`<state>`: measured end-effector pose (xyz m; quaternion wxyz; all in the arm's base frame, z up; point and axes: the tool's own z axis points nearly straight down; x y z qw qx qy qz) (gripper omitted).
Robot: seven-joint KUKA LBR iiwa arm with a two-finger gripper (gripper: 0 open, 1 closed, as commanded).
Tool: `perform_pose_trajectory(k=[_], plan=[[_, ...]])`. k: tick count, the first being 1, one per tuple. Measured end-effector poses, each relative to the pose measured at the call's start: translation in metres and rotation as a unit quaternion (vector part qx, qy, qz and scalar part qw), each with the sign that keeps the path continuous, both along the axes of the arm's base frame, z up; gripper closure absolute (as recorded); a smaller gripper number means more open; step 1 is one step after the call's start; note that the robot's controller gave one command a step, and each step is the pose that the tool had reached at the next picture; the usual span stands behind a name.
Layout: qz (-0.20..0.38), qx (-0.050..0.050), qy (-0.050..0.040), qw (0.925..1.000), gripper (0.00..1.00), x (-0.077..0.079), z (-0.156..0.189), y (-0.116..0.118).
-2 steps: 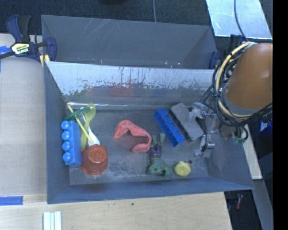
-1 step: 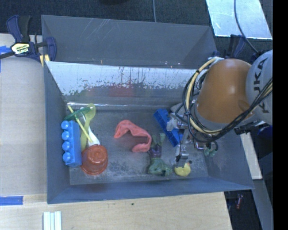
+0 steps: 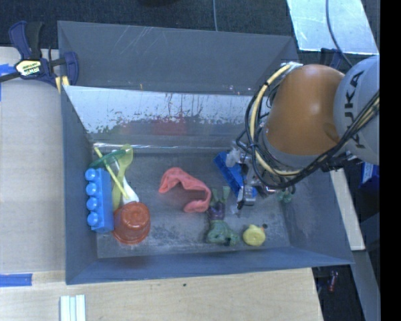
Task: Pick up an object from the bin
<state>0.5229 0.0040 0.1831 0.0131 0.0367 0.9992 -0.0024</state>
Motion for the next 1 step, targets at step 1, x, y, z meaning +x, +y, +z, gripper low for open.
perform_pose_trajectory(k=[1], plan=[[0.078,0.0,0.0054,0.9969,0.0,-0.0135,-0.0753,0.0173]])
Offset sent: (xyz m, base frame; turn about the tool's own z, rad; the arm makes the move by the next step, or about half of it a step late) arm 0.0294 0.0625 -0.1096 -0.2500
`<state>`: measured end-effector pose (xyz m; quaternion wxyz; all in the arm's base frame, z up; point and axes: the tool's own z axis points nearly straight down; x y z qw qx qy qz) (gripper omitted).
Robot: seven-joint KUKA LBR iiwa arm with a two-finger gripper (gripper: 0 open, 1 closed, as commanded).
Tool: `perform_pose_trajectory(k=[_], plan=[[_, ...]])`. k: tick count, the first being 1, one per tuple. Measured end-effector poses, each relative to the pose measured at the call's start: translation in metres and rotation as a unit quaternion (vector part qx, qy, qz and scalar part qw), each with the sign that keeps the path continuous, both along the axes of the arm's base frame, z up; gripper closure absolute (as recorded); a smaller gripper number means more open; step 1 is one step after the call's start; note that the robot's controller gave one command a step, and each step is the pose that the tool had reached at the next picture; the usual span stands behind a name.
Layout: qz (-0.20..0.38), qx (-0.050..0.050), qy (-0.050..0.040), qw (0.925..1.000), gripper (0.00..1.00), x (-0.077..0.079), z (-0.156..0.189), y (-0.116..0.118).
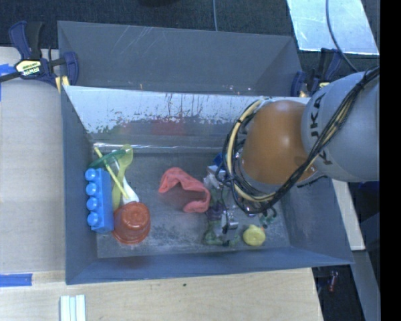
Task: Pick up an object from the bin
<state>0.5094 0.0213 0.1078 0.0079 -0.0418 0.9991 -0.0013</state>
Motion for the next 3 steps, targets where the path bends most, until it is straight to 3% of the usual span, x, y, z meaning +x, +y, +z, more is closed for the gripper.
perform_pose_trajectory(k=[1,2,3], plan=[[0.047,-0.002,-0.011,0.9988,1.0,0.044,-0.033,0.045],[0.047,-0.002,-0.0111,0.9988,1.0,0.045,-0.033,0.046],[0.059,-0.002,-0.0101,0.9982,1.0,0.07,0.035,0.085]])
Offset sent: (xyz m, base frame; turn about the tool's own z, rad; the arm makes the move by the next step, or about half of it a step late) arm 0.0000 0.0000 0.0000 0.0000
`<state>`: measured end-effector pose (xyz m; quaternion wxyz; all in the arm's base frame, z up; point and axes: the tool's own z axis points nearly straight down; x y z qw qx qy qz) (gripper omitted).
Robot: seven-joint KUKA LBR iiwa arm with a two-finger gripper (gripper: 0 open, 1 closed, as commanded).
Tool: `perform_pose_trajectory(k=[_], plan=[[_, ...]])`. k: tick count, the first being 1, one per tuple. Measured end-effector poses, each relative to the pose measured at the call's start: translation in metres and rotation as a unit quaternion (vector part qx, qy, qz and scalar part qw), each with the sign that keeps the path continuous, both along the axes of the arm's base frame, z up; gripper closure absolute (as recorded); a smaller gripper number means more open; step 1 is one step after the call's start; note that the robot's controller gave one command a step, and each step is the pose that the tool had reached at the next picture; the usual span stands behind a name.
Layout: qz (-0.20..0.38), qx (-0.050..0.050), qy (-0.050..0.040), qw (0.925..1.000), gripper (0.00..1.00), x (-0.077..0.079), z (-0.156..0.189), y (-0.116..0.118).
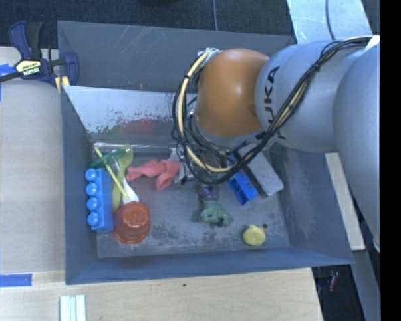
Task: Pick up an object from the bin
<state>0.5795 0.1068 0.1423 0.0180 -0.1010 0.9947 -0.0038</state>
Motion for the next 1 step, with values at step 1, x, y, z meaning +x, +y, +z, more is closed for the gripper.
perform_pose_trajectory(k=[1], plan=[[-0.01,-0.001,0.0035,0.9999,1.0,-0.0255,0.0651,-0.0226]])
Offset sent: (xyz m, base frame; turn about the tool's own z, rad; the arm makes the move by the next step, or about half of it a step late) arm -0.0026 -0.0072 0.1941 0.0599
